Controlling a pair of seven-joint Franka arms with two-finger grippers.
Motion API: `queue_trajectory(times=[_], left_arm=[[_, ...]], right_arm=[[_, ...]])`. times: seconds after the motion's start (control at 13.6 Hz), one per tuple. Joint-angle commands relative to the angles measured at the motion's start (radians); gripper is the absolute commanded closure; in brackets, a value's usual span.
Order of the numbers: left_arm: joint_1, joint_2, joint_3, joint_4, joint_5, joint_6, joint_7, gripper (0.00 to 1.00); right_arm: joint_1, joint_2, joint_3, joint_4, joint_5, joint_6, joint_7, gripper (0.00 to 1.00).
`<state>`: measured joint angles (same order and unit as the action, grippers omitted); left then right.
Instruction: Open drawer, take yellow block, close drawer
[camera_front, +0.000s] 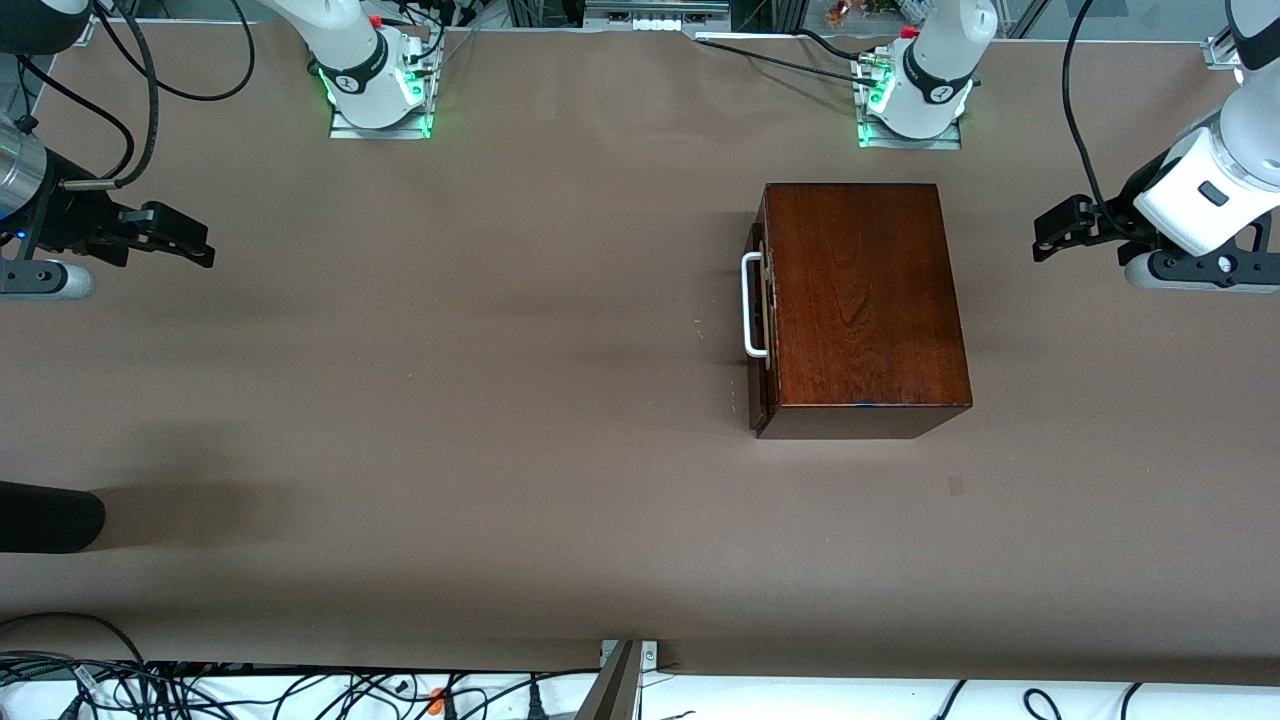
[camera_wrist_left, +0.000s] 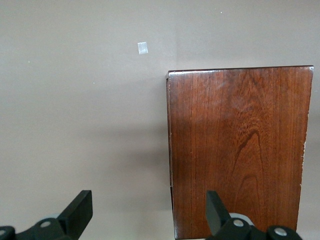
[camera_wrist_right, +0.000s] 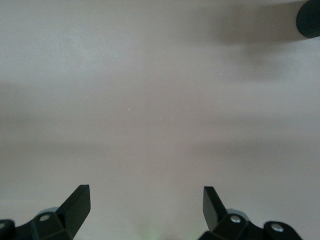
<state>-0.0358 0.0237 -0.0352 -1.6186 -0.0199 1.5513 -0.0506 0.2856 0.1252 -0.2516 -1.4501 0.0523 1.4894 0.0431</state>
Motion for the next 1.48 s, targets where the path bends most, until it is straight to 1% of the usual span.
queue_trajectory(times=[0.0, 0.15, 0.3, 0.59, 0.66, 0.81, 1.03, 1.11, 1.25, 1.4], left_arm=[[-0.004, 0.016, 0.0, 0.031, 0.009, -0.023, 0.011, 0.0], [-0.009, 0.022, -0.003, 0.032, 0.005, -0.046, 0.003, 0.0], [-0.009, 0.021, -0.032, 0.034, -0.002, -0.08, 0.012, 0.0], [-0.015, 0.033, -0.078, 0.022, -0.005, -0.091, 0.031, 0.0], [-0.015, 0.036, -0.115, 0.022, -0.003, -0.085, 0.019, 0.0], [-0.018, 0.083, -0.197, 0.032, -0.002, -0.068, -0.052, 0.0], [-0.027, 0.148, -0.319, 0.035, 0.014, 0.037, -0.132, 0.0], [-0.042, 0.174, -0.343, 0.035, 0.017, 0.08, -0.182, 0.0], [-0.119, 0.22, -0.347, 0.035, 0.043, 0.148, -0.317, 0.0], [-0.203, 0.264, -0.347, 0.037, 0.128, 0.179, -0.395, 0.0]], right_arm=[[0.0, -0.003, 0.002, 0.005, -0.012, 0.0, 0.001, 0.0], [0.0, -0.003, 0.002, 0.005, -0.012, 0.0, 0.001, 0.0], [0.0, -0.004, 0.002, 0.005, -0.012, 0.0, 0.001, 0.0], [0.0, -0.003, 0.002, 0.005, -0.012, 0.0, 0.001, 0.0], [0.0, -0.003, 0.0, 0.005, -0.012, 0.0, 0.001, 0.0], [0.0, -0.003, 0.002, 0.005, -0.012, 0.0, 0.001, 0.0], [0.0, -0.003, 0.0, 0.005, -0.012, 0.0, 0.001, 0.0], [0.0, -0.003, 0.0, 0.005, -0.012, 0.0, 0.001, 0.0], [-0.002, -0.003, 0.002, 0.005, -0.012, 0.0, 0.001, 0.0], [0.0, -0.003, 0.0, 0.005, -0.012, 0.0, 0.001, 0.0]])
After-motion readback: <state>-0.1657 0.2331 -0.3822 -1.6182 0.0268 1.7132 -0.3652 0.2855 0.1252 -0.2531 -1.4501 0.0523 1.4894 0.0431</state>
